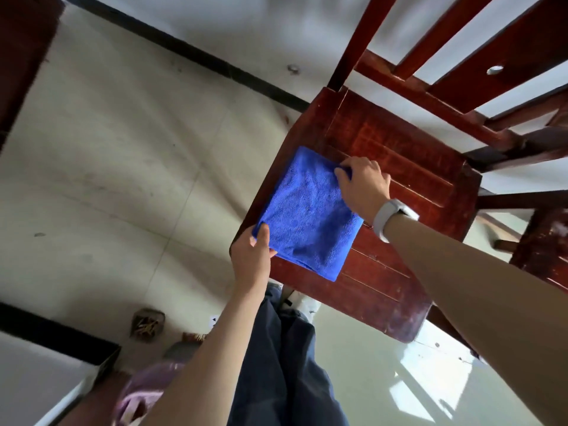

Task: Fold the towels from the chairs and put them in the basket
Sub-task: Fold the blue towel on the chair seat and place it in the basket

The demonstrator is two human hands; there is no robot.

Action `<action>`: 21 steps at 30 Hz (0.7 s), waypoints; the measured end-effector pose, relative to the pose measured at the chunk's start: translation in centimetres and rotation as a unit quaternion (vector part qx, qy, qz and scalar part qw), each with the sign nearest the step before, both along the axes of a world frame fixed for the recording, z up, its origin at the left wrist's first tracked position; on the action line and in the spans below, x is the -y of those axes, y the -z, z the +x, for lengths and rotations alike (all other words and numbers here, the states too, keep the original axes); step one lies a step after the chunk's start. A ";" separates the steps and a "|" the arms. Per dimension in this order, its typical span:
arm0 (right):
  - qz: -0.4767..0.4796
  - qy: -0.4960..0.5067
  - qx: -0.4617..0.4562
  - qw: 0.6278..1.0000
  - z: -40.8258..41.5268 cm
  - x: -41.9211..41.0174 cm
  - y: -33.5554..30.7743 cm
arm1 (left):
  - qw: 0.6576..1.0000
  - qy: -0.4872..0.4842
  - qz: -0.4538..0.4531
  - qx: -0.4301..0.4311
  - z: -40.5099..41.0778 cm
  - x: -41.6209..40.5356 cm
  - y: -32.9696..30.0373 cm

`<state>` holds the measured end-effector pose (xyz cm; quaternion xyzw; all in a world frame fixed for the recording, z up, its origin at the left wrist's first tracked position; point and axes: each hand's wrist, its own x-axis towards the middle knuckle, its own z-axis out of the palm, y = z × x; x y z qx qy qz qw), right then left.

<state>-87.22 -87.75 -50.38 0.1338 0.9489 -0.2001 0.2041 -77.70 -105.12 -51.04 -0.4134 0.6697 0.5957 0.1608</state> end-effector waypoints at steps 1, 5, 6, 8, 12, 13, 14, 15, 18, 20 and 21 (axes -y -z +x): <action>0.004 -0.002 -0.005 1.000 0.1 0.1 0.1 | 0.999 -0.025 0.023 0.008 0.2 0.1 0.0; 0.032 -0.043 -0.027 0.998 0.6 0.2 0.3 | 0.994 -0.063 0.053 0.068 0.5 0.5 0.2; 0.036 -0.047 -0.028 0.998 0.7 0.2 0.4 | 0.995 -0.048 0.031 0.077 0.3 0.6 0.2; 0.053 -0.052 -0.042 0.996 0.7 0.1 0.4 | 0.994 0.013 -0.068 0.080 0.0 0.6 0.0; 0.099 -0.126 -0.186 0.969 2.6 0.1 -0.9 | 0.915 0.199 -0.344 -0.072 -0.4 0.6 -1.0; 0.120 -0.170 -0.220 0.953 3.6 0.3 -1.0 | 0.876 0.262 -0.381 -0.139 -0.6 0.6 -1.0; 0.145 -0.220 -0.234 0.936 4.8 0.5 -0.8 | 0.831 0.332 -0.401 -0.193 -1.0 0.5 -0.9; 0.169 -0.266 -0.226 0.922 6.1 0.8 -0.4 | 0.784 0.404 -0.411 -0.232 -1.4 0.4 -0.5; 0.196 -0.314 -0.116 0.922 10.1 1.4 1.0 | 0.655 0.580 -0.409 -0.262 -2.3 0.3 1.1; 0.173 -0.297 -0.064 0.937 11.7 0.7 1.7 | 0.617 0.640 -0.394 -0.233 -2.4 0.9 2.3; 0.163 -0.291 -0.057 0.941 12.2 0.0 1.9 | 0.609 0.654 -0.393 -0.218 -2.3 1.3 2.8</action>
